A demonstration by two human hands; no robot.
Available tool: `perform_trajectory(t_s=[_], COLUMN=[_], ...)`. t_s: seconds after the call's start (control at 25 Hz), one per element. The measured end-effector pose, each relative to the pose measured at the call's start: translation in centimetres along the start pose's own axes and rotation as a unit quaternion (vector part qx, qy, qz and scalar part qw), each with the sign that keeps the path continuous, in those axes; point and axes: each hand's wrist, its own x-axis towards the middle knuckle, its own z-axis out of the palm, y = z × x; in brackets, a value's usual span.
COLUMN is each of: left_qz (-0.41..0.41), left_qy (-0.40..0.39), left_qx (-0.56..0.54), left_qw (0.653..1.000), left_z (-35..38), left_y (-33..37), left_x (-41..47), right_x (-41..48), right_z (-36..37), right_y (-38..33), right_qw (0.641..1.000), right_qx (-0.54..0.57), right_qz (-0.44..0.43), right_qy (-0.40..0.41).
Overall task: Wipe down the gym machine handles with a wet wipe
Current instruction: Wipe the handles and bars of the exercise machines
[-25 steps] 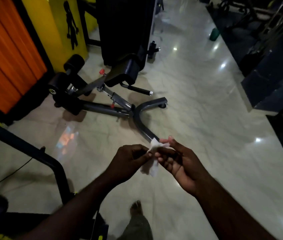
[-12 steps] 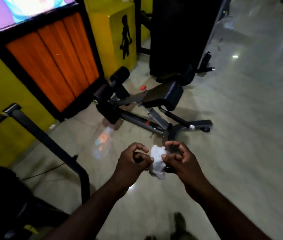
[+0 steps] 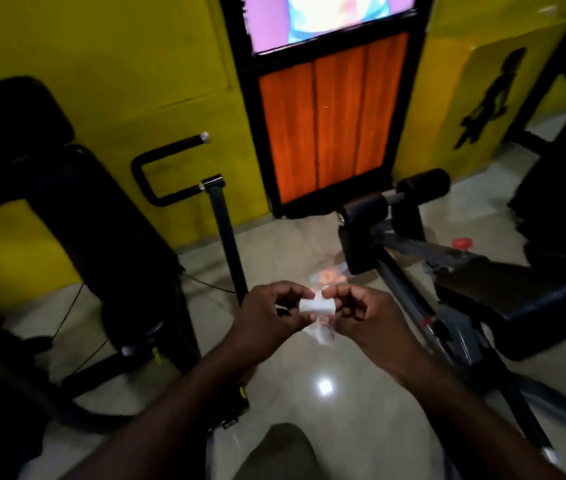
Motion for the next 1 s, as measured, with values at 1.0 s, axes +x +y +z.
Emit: perform_trajectory(t_s=[1.0], left_qz=[-0.146], left_qy=[0.335], left_qx=[-0.073], left_qw=[0.928], left_z=[-26.9], left_y=[-13.1], left_x=[37.0], right_x=[58.2], right_z=[17.4], right_y=[-12.3], right_qw=[0.937], right_qx=[-0.109], right_qz=[-0.105], right_qy=[-0.315])
